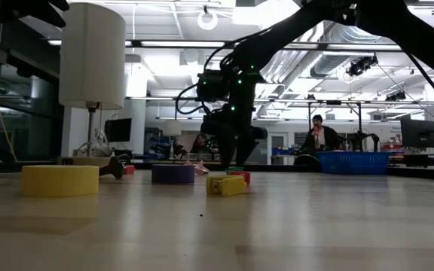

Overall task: Pick and place Stapler, Stapler remover, tape
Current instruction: Put the green stapler into the red bin

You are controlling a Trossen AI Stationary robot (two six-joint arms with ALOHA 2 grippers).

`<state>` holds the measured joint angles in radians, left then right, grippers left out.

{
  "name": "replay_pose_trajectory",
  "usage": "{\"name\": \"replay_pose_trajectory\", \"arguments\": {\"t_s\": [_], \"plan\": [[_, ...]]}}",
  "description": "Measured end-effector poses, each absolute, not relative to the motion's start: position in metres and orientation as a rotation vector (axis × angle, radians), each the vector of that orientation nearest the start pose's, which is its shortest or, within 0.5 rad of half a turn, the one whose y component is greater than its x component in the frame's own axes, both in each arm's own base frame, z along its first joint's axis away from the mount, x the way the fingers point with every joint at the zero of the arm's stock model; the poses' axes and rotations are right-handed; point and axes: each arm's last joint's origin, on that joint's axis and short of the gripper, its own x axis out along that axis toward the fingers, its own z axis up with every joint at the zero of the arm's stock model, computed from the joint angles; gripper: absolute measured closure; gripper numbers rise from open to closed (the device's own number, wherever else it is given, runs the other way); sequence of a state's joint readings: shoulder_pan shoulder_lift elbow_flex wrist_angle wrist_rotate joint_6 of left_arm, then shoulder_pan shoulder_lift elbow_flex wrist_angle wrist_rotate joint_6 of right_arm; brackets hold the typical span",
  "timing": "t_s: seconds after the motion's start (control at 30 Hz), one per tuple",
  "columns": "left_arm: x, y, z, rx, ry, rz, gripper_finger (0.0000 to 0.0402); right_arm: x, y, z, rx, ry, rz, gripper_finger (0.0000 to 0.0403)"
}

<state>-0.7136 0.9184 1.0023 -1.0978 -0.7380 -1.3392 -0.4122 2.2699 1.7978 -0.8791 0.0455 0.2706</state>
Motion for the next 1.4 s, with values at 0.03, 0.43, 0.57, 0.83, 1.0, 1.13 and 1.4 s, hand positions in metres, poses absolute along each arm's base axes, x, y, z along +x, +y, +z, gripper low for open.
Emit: {"name": "replay_pose_trajectory", "arguments": {"t_s": [0.03, 0.43, 0.57, 0.83, 1.0, 1.13, 1.4], "plan": [[0.123, -0.081, 0.318, -0.604, 0.580, 0.485, 0.0252, 0.417, -0.184, 0.151, 0.480, 1.295, -0.562, 0.0155], [0.123, -0.081, 0.318, -0.605, 0.582, 0.484, 0.0252, 0.414, -0.182, 0.136, 0.501, 1.288, -0.565, 0.0157], [0.123, -0.081, 0.318, -0.607, 0.587, 0.481, 0.0252, 0.414, -0.182, 0.136, 0.501, 1.289, -0.565, 0.0175], [0.123, -0.081, 0.318, -0.611, 0.592, 0.478, 0.0252, 0.413, -0.182, 0.135, 0.499, 1.301, -0.557, 0.0237], [0.123, -0.081, 0.318, -0.613, 0.592, 0.477, 0.0252, 0.412, -0.181, 0.134, 0.489, 1.325, -0.547, 0.0260], [0.123, -0.082, 0.318, -0.618, 0.594, 0.475, 0.0252, 0.411, -0.181, 0.134, 0.488, 1.339, -0.545, 0.0271], [0.123, -0.082, 0.318, -0.620, 0.594, 0.476, 0.0252, 0.410, -0.180, 0.133, 0.489, 1.349, -0.544, 0.0304]]}}
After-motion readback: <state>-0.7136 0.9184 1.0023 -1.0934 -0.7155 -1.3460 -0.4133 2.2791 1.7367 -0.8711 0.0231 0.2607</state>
